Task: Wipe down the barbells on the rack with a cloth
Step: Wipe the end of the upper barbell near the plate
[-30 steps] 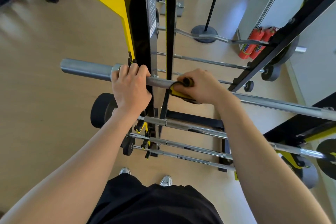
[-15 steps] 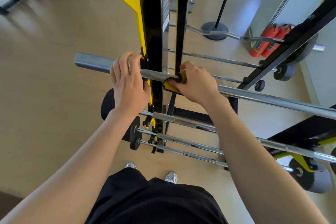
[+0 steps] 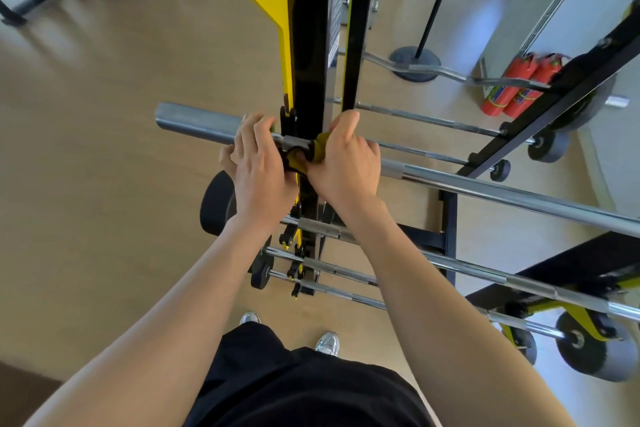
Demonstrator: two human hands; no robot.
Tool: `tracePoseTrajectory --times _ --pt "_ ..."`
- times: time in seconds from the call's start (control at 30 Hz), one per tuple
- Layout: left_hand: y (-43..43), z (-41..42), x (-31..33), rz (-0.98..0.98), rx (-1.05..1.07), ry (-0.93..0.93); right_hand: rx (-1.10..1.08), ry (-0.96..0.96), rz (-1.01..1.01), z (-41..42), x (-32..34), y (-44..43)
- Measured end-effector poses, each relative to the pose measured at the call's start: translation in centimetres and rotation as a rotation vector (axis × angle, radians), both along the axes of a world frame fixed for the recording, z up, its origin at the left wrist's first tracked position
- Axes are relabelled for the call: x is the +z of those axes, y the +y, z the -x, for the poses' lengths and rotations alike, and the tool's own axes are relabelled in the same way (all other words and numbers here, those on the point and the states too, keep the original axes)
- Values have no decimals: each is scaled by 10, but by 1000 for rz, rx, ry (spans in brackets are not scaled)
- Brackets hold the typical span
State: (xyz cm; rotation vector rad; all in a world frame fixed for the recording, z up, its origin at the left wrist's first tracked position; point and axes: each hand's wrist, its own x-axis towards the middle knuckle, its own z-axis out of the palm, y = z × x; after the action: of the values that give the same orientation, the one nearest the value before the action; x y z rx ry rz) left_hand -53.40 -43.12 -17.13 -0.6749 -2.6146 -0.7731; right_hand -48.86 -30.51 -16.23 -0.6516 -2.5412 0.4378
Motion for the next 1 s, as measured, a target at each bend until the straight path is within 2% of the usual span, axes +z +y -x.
tracePoseTrajectory --times 0.17,0.27,0.4,0.5,0.6,0.7,0.77,0.9,0.93,1.0 --pt "2 2 -1 7 0 14 -133 10 84 4 16 -12" --pt "2 3 -1 -18 -3 19 -224 -66 109 9 20 -15" --pt "-3 6 2 1 -17 23 -164 -150 127 9 24 -10" --pt "-16 17 9 107 -62 44 -53 -229 231 1 31 10" --pt "-31 40 24 306 -180 40 -102 -252 289 2 39 8" --pt "-36 65 47 545 -313 -57 -254 -260 269 15 40 -9" --pt "-34 78 61 662 -389 -148 -251 -299 322 20 45 -5" --pt "-27 90 74 717 -478 -389 -115 -372 561 7 58 18" --pt "-25 91 74 711 -493 -418 -117 -370 568 7 57 17" --pt "-24 94 71 702 -515 -415 -168 -391 415 13 50 6"
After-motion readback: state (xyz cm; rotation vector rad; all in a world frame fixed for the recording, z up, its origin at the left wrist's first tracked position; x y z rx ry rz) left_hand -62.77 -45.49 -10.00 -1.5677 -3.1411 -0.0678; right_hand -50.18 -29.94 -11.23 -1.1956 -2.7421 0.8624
